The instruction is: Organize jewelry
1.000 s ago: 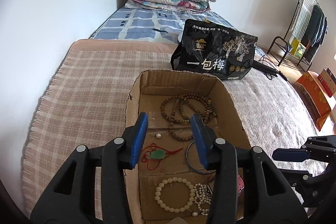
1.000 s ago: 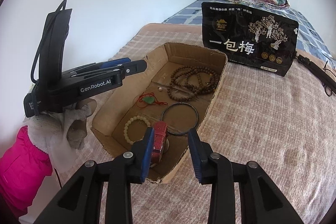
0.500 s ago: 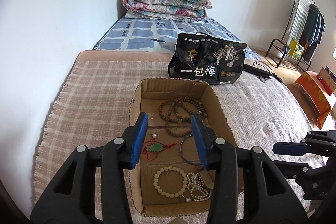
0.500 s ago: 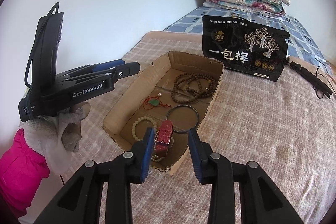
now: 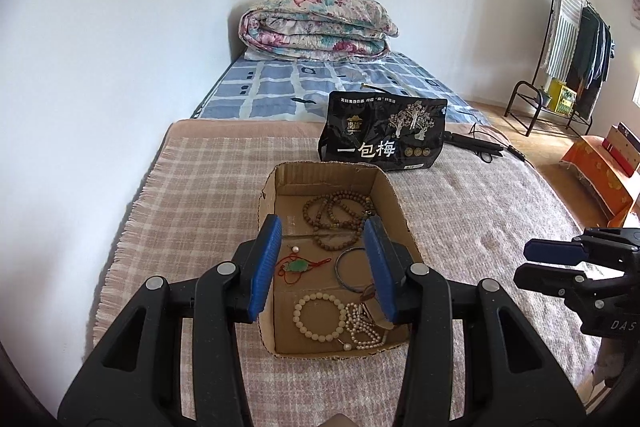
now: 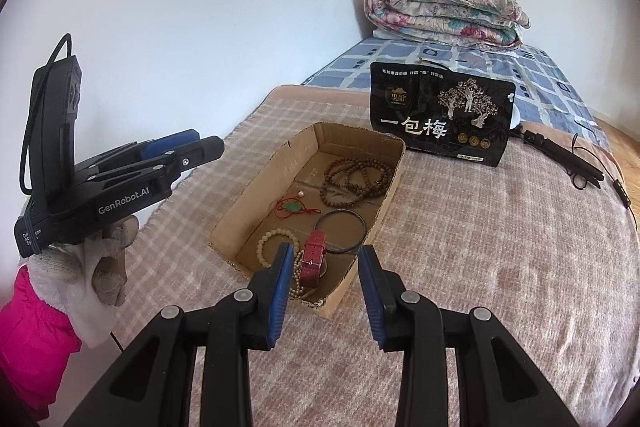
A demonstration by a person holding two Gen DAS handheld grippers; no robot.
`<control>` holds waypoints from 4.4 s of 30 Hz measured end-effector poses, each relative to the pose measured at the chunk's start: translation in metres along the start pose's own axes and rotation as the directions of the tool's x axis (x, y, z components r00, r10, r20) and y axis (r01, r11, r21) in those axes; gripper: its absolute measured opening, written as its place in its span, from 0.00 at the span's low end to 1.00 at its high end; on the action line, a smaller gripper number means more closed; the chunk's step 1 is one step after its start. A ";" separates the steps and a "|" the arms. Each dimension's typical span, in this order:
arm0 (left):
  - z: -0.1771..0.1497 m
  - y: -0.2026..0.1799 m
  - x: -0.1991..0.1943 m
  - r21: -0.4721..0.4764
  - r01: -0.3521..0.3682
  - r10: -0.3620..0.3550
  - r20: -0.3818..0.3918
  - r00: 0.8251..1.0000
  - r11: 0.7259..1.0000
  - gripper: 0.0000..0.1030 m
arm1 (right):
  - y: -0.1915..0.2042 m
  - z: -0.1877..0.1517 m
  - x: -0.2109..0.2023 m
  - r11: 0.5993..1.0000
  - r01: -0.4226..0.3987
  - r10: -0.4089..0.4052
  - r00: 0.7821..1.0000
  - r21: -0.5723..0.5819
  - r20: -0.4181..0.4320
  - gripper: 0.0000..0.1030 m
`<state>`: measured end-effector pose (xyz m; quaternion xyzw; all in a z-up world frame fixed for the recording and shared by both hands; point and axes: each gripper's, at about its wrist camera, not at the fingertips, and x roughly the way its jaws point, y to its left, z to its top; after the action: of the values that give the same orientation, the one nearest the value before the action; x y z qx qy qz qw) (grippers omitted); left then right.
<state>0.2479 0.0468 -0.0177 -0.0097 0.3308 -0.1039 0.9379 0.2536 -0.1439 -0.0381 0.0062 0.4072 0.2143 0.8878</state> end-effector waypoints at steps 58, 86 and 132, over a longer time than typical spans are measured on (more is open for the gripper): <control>-0.060 -0.067 -0.156 0.033 -0.159 0.151 0.182 0.972 0.987 1.00 | -0.008 -0.047 -0.093 0.957 0.287 -0.285 0.925 0.030 0.252 1.00; -0.059 -0.069 -0.156 0.035 -0.160 0.151 0.184 0.971 0.986 1.00 | -0.011 -0.047 -0.095 0.959 0.283 -0.283 0.926 0.037 0.251 1.00; -0.061 -0.066 -0.154 0.035 -0.168 0.159 0.185 0.970 0.985 1.00 | -0.014 -0.048 -0.095 0.959 0.281 -0.282 0.926 0.042 0.249 1.00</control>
<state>0.0803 0.0164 0.0356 0.0318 0.2407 -0.0332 0.9695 0.1692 -0.2010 -0.0044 -0.0227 0.2881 0.0813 0.9539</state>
